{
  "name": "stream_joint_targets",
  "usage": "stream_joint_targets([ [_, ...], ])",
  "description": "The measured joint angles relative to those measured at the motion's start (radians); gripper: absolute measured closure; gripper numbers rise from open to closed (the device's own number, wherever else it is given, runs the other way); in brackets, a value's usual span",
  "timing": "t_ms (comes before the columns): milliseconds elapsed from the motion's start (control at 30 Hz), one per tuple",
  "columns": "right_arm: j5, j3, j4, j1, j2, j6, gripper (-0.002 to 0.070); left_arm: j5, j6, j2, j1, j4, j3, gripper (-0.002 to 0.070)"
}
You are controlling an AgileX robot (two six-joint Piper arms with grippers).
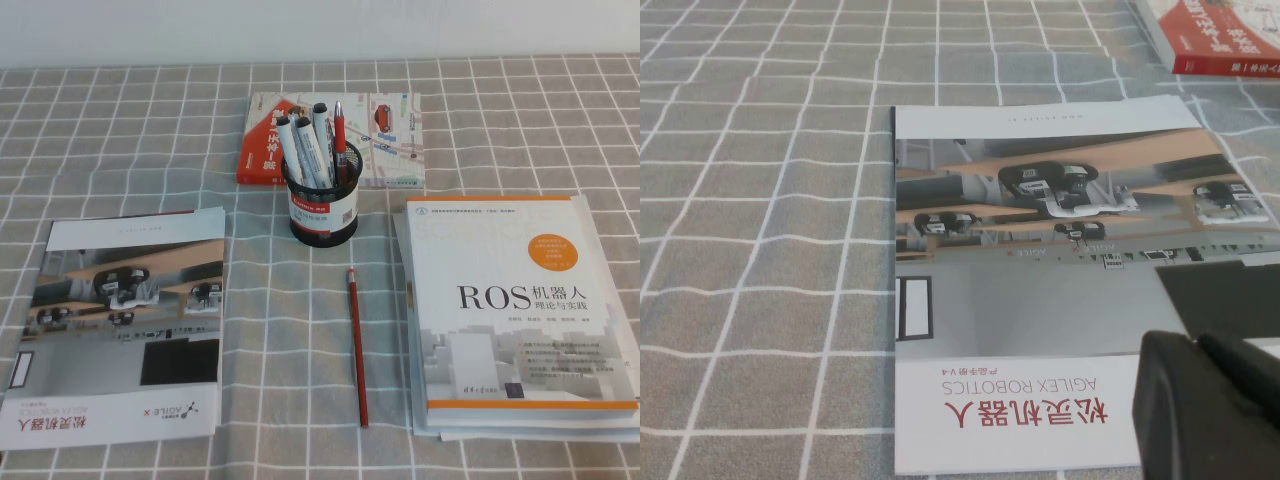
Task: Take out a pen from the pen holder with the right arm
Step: 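Take a marker out of the pen holder and lay it on the table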
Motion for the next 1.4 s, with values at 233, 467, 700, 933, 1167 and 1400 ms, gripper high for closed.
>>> stream_joint_targets([
  [233, 0.000, 0.000, 0.015, 0.000, 0.000, 0.000, 0.0689, 0.000, 0.000, 0.000, 0.000, 0.000, 0.000, 0.0678],
  [467, -0.032, 0.000, 0.066, 0.000, 0.000, 0.000, 0.0689, 0.000, 0.000, 0.000, 0.000, 0.000, 0.000, 0.0678],
  [700, -0.061, 0.000, 0.144, 0.000, 0.000, 0.000, 0.0689, 0.000, 0.000, 0.000, 0.000, 0.000, 0.000, 0.0678],
  [933, -0.172, 0.000, 0.308, 0.000, 0.000, 0.000, 0.0689, 0.000, 0.000, 0.000, 0.000, 0.000, 0.000, 0.0678],
  [1167, -0.267, 0.000, 0.577, 0.000, 0.000, 0.000, 0.0689, 0.000, 0.000, 0.000, 0.000, 0.000, 0.000, 0.0678],
  [1400, -0.288, 0.000, 0.685, 0.000, 0.000, -0.004, 0.0689, 0.000, 0.000, 0.000, 0.000, 0.000, 0.000, 0.0678],
])
